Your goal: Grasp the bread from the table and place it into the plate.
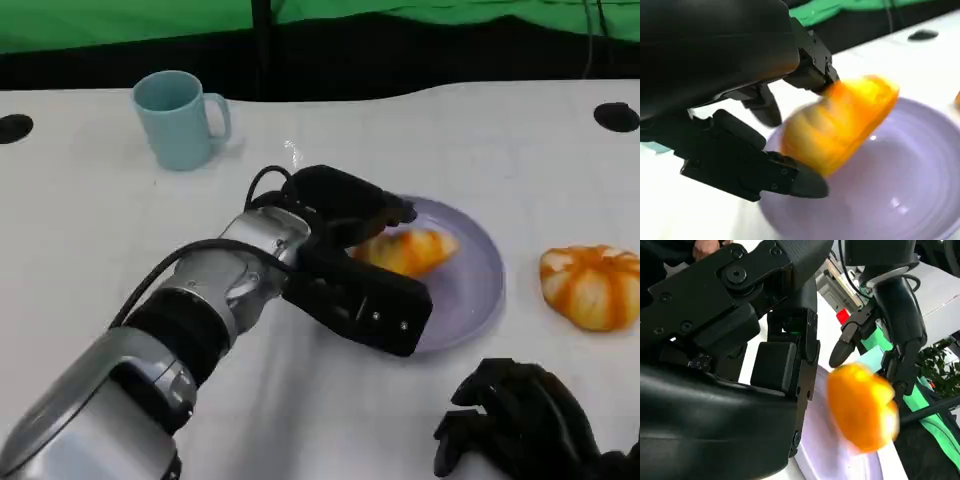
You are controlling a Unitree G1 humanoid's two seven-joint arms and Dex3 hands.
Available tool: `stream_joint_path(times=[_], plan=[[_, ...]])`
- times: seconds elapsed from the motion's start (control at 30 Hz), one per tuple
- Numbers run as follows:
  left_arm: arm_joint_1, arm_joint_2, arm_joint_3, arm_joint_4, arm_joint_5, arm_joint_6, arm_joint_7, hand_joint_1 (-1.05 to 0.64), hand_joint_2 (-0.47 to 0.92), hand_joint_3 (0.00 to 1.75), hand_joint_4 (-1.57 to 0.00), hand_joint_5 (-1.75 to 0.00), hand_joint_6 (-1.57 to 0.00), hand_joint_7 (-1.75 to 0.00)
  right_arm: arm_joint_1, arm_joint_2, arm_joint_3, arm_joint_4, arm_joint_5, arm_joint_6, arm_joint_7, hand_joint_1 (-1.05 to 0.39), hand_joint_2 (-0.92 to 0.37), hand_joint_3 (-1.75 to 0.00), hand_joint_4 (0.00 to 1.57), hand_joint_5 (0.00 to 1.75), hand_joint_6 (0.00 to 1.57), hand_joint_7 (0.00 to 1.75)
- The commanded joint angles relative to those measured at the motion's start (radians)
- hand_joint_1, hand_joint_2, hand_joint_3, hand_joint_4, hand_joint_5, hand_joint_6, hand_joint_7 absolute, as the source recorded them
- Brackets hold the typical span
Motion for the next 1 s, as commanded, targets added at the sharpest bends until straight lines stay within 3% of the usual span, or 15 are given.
stream_joint_path(times=[0.03,0.57,0.73,1.0], plan=[[-0.025,0.026,-0.014,-0.064,0.017,0.036,-0.068,-0.95,0.92,0.33,-0.21,-0.16,-0.18,0.0,0.006,-0.009,-0.01,-0.006,0.015,0.0,0.011,-1.03,-0.74,0.0,1.55,0.77,1.57,0.35],[0.007,0.076,-0.005,-0.194,0.002,0.071,-0.141,-0.97,0.92,0.34,-0.24,-0.15,-0.2,-0.01,0.011,-0.006,-0.009,-0.021,0.014,0.013,-0.006,-1.02,-0.74,0.0,1.56,0.76,1.57,0.36],[0.08,0.126,0.054,-0.263,-0.065,0.009,-0.101,-0.93,0.92,0.33,-0.3,-0.17,-0.23,-0.02,0.01,-0.005,-0.012,-0.017,0.019,0.009,0.0,-1.03,-0.74,0.0,1.55,0.76,1.57,0.35],[0.257,0.184,0.191,-0.381,-0.209,-0.165,0.022,-0.74,0.92,0.3,-0.57,-0.29,-0.43,-0.1,0.004,-0.011,-0.016,-0.008,0.018,0.004,0.01,-1.04,-0.74,0.0,1.57,0.75,1.57,0.36]])
